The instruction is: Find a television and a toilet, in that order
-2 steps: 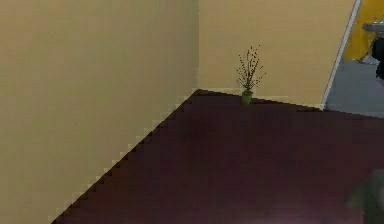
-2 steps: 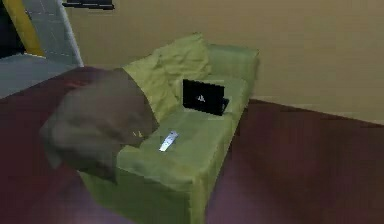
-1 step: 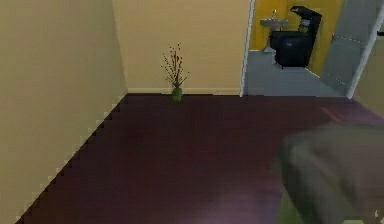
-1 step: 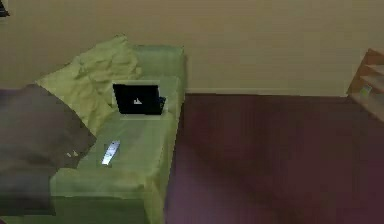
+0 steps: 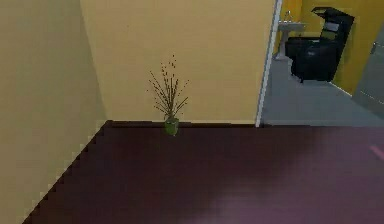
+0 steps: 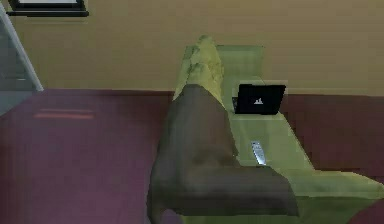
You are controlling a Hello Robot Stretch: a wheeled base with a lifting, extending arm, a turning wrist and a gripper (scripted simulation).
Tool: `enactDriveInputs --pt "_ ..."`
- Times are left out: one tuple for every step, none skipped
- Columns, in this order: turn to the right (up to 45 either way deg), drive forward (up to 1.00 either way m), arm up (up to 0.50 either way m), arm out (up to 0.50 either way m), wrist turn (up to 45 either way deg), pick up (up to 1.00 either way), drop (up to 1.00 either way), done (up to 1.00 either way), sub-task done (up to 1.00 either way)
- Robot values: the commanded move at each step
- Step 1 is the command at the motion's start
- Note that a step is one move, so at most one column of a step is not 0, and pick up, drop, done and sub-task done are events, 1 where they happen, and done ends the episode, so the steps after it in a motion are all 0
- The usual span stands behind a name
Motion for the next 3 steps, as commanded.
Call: enactDriveInputs --pt "9.0 0.00 0.00 0.00 0.0 0.00 0.00 0.00 0.00" --pt "0.0 0.35 0.00 0.00 0.0 0.00 0.00 0.00 0.00" --pt "27.0 0.00 0.00 0.00 0.0 0.00 0.00 0.00 0.00"
